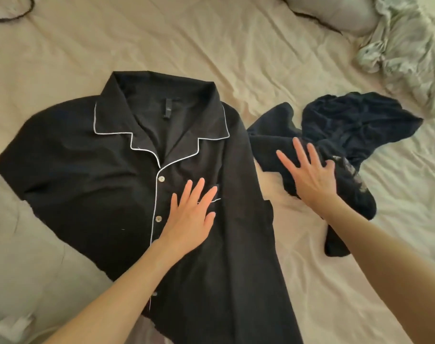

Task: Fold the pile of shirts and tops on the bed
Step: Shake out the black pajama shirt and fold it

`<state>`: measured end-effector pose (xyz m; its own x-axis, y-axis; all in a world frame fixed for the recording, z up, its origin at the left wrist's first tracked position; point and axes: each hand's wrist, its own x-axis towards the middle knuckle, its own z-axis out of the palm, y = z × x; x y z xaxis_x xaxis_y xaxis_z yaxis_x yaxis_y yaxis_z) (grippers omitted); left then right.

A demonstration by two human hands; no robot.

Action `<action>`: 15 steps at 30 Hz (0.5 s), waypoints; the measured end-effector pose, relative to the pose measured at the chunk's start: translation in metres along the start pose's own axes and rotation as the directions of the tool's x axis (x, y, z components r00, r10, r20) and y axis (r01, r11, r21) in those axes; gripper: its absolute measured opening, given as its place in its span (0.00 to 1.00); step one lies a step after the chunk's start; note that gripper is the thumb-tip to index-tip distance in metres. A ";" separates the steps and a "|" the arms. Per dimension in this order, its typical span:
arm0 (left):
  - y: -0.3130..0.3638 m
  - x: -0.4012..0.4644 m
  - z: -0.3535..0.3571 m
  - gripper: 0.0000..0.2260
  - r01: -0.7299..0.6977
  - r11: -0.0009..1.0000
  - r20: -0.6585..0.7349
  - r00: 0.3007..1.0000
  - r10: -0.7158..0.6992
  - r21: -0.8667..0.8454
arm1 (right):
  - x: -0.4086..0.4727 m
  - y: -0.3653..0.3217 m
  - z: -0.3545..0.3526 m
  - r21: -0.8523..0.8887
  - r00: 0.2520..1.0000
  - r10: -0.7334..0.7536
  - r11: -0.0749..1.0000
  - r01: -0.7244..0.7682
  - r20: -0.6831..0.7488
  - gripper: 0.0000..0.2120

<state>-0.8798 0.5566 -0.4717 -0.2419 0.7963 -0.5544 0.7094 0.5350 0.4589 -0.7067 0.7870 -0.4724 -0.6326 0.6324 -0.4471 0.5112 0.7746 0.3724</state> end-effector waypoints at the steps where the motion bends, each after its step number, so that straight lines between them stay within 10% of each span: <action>1: 0.006 0.006 0.005 0.26 0.023 1.000 0.015 1.000 -0.023 0.000 | 0.007 0.012 0.002 -0.024 1.000 -0.031 0.999 0.031 -0.004 0.42; 9: 0.016 0.033 0.026 0.31 0.152 0.973 0.235 0.953 -0.190 0.172 | 0.067 0.143 -0.030 0.083 0.937 0.225 0.974 -0.210 -0.267 0.35; 15: 0.015 0.037 0.018 0.30 0.157 0.974 0.279 0.939 -0.199 0.165 | 0.055 0.081 -0.015 0.223 0.946 0.083 0.975 -0.011 -0.315 0.27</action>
<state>-0.8661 0.5888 -0.4977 -0.1833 0.5629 -0.8060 0.7617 0.5996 0.2455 -0.7092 0.8847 -0.4545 -0.7391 0.6597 -0.1359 0.6349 0.7497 0.1868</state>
